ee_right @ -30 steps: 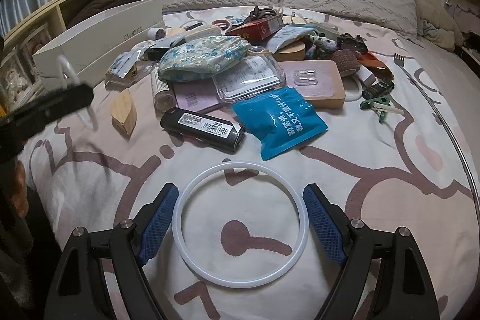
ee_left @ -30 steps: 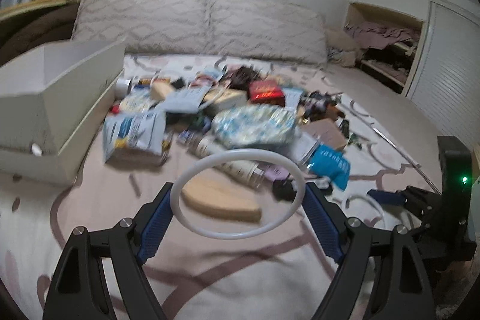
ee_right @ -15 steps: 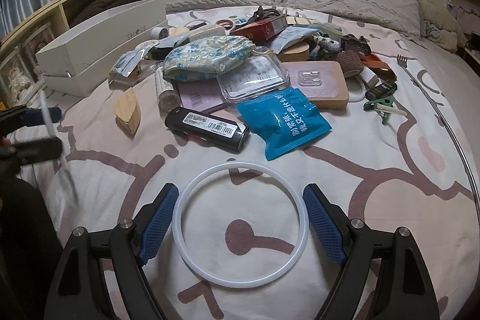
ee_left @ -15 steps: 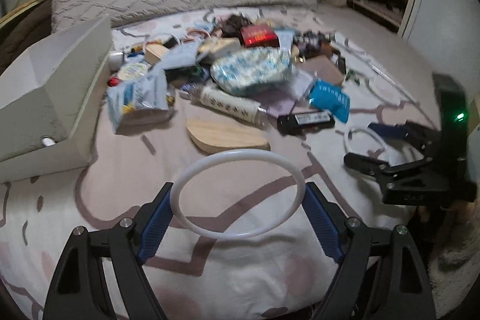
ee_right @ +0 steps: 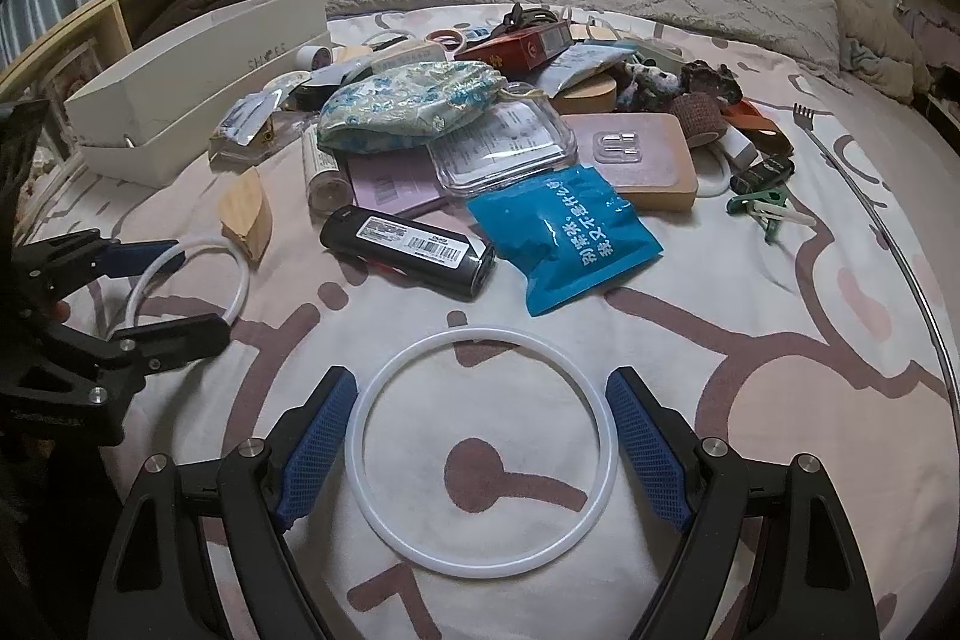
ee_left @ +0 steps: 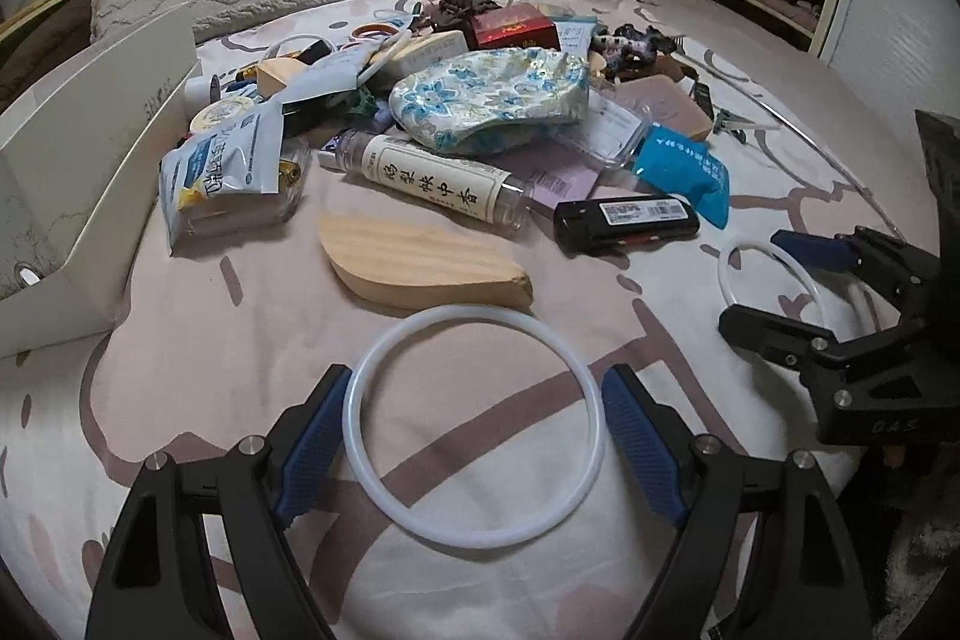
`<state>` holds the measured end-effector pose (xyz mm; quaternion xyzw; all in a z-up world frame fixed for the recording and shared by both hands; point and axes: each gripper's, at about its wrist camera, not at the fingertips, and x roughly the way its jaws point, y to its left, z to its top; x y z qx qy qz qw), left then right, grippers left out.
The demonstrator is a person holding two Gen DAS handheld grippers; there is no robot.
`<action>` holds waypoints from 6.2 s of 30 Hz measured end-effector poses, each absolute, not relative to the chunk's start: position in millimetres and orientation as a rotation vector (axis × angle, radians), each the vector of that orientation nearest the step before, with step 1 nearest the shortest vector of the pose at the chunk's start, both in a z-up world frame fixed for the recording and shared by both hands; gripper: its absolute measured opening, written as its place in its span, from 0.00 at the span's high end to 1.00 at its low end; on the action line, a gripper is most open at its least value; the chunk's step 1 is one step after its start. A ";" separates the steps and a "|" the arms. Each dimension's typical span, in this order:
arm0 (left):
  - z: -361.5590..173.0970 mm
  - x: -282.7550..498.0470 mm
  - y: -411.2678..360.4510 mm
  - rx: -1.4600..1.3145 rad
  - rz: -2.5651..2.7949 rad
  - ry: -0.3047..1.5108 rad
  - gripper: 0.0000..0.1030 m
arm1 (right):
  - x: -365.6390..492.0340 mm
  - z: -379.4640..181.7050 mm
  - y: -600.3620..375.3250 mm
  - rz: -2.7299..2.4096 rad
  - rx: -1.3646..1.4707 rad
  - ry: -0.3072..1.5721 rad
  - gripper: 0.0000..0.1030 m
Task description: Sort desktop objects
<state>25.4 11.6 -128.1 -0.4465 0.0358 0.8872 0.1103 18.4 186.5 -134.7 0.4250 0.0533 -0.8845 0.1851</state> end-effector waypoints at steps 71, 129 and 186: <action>-139.9 47.2 2.3 -1.120 2.784 -0.090 0.18 | 45.9 -143.6 184.7 -2.738 1.062 0.059 0.18; 39.6 15.5 9.3 -0.536 2.933 -0.015 0.18 | 19.1 25.3 194.3 -2.865 0.484 0.011 0.18; 31.8 -114.5 -223.6 -0.833 3.290 -0.245 0.18 | -163.8 25.7 5.8 -2.488 0.902 -0.096 0.18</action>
